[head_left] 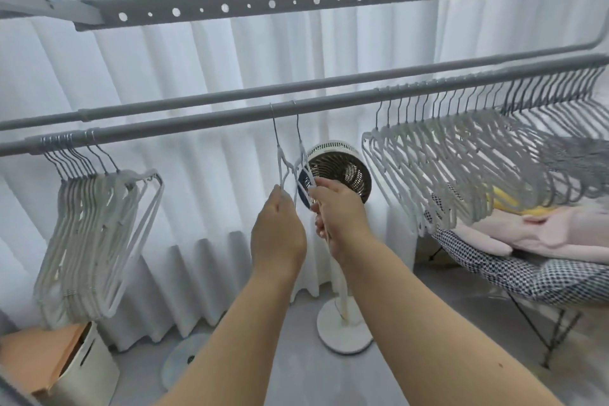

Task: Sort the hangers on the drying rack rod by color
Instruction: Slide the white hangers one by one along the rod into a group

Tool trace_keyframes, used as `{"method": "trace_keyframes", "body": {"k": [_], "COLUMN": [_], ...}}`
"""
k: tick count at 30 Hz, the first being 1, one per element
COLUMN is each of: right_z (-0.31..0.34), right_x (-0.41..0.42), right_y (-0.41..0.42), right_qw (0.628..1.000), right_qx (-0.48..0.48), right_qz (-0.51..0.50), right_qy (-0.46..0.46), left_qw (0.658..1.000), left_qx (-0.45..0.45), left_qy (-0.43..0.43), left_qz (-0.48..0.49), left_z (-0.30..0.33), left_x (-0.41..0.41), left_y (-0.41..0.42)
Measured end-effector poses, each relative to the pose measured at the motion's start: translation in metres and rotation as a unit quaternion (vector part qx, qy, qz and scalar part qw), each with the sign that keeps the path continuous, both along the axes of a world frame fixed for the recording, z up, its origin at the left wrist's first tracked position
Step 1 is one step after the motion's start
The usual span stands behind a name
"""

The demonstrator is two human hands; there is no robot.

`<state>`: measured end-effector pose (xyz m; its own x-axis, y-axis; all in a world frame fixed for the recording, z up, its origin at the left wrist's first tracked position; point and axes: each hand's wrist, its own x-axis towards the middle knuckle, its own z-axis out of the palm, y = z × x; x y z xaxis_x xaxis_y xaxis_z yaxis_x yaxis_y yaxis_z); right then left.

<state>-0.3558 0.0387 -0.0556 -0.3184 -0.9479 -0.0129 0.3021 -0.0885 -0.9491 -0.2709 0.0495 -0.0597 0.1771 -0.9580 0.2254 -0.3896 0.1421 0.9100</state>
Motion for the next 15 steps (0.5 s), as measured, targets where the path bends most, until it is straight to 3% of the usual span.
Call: {"method": "trace_keyframes", "body": {"k": [5, 10, 15], "right_z": [0.001, 0.003, 0.004], "right_x": [-0.03, -0.056, -0.077], "right_y": [-0.001, 0.001, 0.003], "right_qw": [1.0, 0.999, 0.999], "right_qx": [0.002, 0.004, -0.001], "right_qz": [-0.024, -0.039, -0.044], "right_qy": [-0.007, -0.013, -0.015], "left_qw": [0.997, 0.997, 0.996], "left_qx": [-0.028, -0.003, 0.004], "left_qy": [-0.054, 0.025, 0.026], "left_qz": [-0.045, -0.068, -0.09], "left_z": [-0.003, -0.002, -0.003], "left_x": [-0.03, -0.056, -0.078], "left_y": [-0.004, -0.004, -0.005]}}
